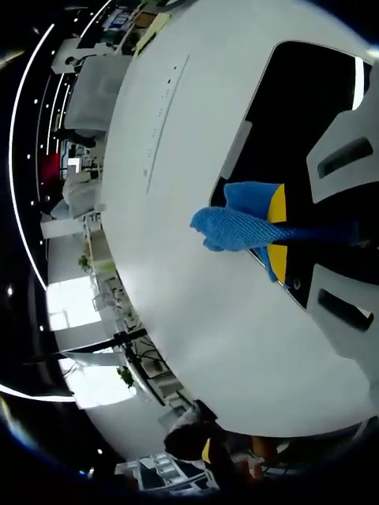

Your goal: Wipe the mirror surface with the cleaning cloth until all visible marks leave the cleaned area.

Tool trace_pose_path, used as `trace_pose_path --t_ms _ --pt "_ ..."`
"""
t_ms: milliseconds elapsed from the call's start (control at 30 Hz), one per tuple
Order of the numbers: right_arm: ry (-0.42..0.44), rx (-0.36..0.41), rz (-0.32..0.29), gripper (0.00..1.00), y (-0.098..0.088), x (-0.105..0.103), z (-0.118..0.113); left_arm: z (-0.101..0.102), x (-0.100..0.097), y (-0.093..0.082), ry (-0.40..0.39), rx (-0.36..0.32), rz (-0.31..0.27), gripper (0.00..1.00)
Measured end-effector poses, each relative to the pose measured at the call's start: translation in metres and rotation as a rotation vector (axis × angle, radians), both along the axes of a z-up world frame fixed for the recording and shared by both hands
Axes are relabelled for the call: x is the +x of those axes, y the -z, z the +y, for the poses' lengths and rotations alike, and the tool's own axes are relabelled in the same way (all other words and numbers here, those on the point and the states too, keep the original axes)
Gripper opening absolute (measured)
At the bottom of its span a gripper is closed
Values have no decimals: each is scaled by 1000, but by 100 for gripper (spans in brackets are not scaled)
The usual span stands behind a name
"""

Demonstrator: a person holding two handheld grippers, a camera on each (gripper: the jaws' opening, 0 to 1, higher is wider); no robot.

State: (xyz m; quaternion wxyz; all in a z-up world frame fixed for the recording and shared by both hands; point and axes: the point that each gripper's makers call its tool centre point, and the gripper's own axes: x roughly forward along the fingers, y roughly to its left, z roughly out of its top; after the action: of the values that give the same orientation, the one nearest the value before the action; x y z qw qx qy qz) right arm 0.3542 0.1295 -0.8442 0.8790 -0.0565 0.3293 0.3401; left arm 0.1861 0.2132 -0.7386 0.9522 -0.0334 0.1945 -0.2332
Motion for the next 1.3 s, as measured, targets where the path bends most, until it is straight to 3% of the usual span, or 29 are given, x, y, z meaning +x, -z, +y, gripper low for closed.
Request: trace_pose_path --t_ms 1300 --pt "-55 24 13 2 -1 -33 11 -4 1 -5 14 0 -15 95"
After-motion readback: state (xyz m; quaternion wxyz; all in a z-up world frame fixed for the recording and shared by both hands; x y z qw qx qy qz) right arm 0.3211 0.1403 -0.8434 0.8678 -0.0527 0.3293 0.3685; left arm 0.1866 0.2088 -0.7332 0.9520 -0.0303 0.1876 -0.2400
